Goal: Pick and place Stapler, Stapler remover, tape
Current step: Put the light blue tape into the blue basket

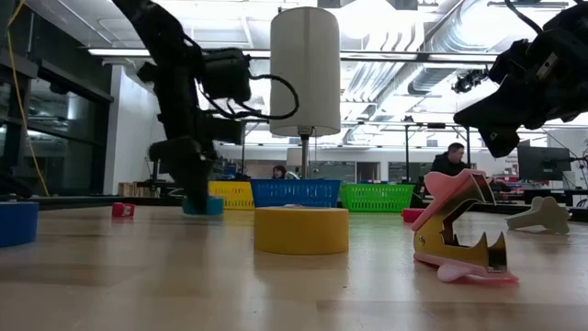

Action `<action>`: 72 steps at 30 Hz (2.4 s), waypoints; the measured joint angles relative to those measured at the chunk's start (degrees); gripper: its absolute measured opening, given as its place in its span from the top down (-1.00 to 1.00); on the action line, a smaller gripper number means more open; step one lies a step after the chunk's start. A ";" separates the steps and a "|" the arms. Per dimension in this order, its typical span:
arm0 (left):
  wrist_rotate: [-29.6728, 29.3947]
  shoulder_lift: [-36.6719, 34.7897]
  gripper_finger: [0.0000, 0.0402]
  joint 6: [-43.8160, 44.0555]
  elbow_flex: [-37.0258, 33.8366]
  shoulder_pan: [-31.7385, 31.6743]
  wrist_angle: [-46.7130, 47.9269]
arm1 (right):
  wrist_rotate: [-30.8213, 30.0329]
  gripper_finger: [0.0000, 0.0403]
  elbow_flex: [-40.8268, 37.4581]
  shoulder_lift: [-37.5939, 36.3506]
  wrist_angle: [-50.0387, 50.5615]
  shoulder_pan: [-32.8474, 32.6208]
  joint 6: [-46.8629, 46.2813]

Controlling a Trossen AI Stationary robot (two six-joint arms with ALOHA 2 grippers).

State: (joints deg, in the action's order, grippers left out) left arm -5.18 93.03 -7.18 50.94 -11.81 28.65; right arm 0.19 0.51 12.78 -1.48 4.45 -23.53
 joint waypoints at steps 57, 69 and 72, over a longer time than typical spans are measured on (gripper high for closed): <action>1.40 19.48 0.80 7.38 24.88 -3.69 -21.69 | 0.00 1.00 -0.01 0.00 0.00 0.00 0.00; 2.23 19.52 0.80 11.57 24.91 -4.06 -20.97 | 0.00 1.00 -0.02 0.02 0.00 0.02 0.00; 3.42 19.76 0.80 12.00 24.89 -4.07 -20.70 | 0.00 1.00 0.00 0.02 0.00 0.01 0.00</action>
State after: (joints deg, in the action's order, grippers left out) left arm -1.76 112.79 4.82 75.83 -15.88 7.94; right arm 0.19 0.50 12.80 -1.48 4.46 -23.53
